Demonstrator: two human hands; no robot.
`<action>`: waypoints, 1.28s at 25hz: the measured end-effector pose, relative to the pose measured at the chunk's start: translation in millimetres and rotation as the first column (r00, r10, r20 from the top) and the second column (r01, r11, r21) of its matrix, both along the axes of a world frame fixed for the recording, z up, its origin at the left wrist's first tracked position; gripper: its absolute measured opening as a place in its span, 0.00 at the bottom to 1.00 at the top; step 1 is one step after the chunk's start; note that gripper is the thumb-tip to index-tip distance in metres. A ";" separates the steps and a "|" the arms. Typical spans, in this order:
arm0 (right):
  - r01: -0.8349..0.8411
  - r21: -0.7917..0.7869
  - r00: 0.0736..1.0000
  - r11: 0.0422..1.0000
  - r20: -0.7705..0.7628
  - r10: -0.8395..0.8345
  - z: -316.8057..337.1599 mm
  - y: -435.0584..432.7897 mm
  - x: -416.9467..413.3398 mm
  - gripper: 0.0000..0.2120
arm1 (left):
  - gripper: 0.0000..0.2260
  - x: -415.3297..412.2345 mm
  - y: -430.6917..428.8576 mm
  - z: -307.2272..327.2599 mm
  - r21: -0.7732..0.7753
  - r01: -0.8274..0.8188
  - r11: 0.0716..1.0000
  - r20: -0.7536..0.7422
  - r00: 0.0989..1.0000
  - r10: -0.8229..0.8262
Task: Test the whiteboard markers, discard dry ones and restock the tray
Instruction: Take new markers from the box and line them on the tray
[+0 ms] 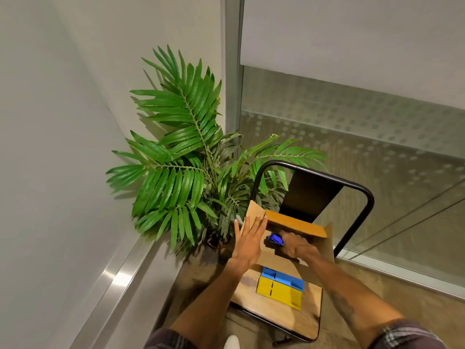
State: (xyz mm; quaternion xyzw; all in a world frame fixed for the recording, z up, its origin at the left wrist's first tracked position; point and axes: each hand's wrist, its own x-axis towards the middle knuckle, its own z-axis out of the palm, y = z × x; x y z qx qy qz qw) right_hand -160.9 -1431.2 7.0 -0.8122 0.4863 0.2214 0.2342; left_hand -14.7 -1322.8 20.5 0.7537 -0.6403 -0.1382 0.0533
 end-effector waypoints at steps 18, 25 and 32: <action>0.232 0.523 0.711 0.820 0.483 -0.510 104.7 88.4 21.3 0.07 | 0.29 -46.1 102.9 52.2 -0.065 -0.431 0.900 -0.577 0.752 0.318; 0.076 0.525 0.760 0.848 0.520 -0.390 118.2 182.5 11.8 0.08 | 0.19 -83.1 168.5 63.0 0.395 -0.726 0.563 -0.914 -0.245 0.325; -0.291 0.093 0.914 0.952 0.321 0.248 96.4 298.8 58.3 0.14 | 0.15 -85.4 268.8 97.2 0.605 -0.731 0.316 -0.792 -0.593 0.145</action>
